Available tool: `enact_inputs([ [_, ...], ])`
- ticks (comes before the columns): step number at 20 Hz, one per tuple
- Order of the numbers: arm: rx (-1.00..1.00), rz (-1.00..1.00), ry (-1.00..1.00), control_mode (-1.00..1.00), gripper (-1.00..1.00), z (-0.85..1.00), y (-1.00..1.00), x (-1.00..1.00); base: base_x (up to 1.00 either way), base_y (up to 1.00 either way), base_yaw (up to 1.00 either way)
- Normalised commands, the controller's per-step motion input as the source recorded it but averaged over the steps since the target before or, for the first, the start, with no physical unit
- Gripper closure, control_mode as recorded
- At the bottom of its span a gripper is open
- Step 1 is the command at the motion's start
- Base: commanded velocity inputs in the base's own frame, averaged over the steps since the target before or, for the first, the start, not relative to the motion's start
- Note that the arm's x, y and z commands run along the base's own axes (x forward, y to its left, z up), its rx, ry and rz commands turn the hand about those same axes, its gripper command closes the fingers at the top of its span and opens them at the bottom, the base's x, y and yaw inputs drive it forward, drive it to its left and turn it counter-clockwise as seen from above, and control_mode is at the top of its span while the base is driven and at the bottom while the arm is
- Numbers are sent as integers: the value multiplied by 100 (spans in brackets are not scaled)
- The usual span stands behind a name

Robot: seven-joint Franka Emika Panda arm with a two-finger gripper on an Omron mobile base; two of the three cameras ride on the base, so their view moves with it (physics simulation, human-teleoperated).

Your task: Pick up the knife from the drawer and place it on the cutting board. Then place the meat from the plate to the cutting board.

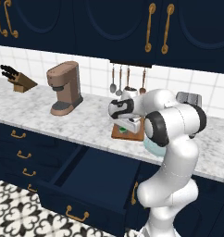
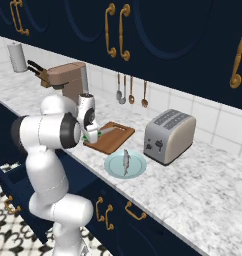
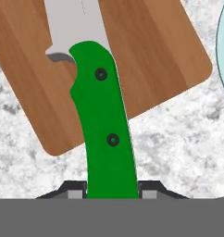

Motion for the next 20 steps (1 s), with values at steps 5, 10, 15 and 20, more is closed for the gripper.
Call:
enact_inputs([
  [5, -3, 0, 0, -100, 100, -26, -6, 45, 0, 0, 0],
  [10, -6, 0, 0, -100, 100, -38, 0, 41, 0, 0, 0],
  [15, -1, 0, 0, -100, 100, -26, 0, 20, 0, 0, 0],
  [20, -1, 0, 0, -100, 100, -36, 0, 23, 0, 0, 0],
])
